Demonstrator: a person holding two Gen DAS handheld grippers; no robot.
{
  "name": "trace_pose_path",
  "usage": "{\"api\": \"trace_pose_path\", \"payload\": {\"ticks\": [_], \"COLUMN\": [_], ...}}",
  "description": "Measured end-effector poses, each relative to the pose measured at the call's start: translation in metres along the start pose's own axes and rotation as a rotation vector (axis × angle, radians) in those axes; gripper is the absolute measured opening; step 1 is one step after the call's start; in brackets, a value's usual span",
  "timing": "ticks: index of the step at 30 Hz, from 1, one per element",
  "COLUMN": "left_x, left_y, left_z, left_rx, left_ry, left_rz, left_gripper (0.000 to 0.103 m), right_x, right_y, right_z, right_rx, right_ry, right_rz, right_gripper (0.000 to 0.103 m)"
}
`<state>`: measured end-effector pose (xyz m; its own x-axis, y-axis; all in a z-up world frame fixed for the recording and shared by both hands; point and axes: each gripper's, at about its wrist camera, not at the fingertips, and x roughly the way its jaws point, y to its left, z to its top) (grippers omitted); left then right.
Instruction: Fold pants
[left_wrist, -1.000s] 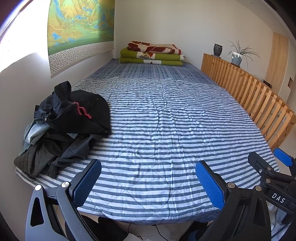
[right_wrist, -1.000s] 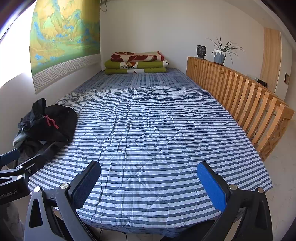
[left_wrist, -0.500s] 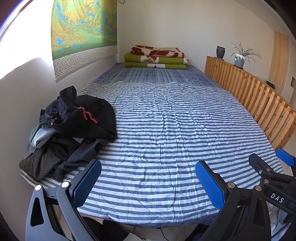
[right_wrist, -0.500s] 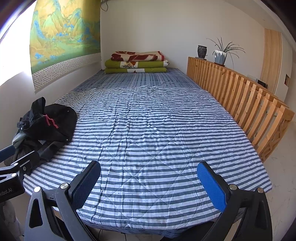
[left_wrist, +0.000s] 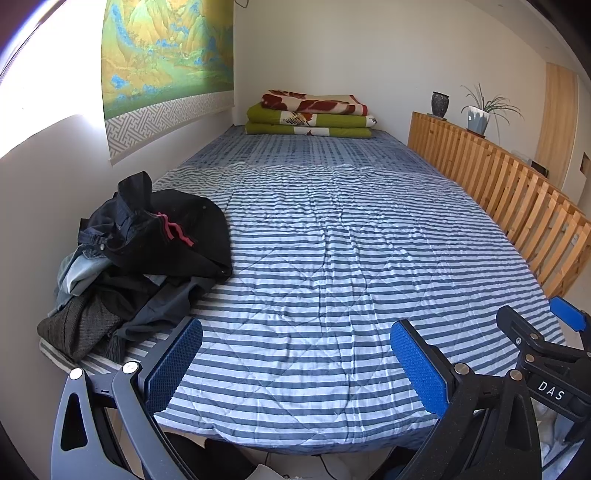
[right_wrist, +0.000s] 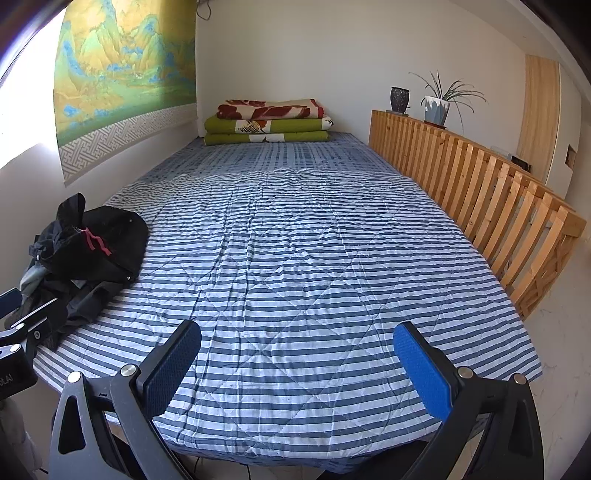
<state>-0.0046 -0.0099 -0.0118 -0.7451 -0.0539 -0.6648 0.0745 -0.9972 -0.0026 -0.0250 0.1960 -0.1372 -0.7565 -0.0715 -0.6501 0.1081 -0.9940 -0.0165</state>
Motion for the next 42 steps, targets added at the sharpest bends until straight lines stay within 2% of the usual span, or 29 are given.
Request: {"api": "trace_pose_path", "payload": {"ticks": [42], "left_x": [0.0074], "left_y": [0.0075], "left_z": [-0.0024], "left_rx": [-0.006], "left_ry": [0.012], "left_rz": [-0.001], "left_gripper": [0.103], "right_x": [0.003], "right_y": [0.0057], "right_z": [-0.001], "right_rx": [-0.019], "right_ry": [0.015], "right_rz": [0.025], "right_gripper": [0.102]}}
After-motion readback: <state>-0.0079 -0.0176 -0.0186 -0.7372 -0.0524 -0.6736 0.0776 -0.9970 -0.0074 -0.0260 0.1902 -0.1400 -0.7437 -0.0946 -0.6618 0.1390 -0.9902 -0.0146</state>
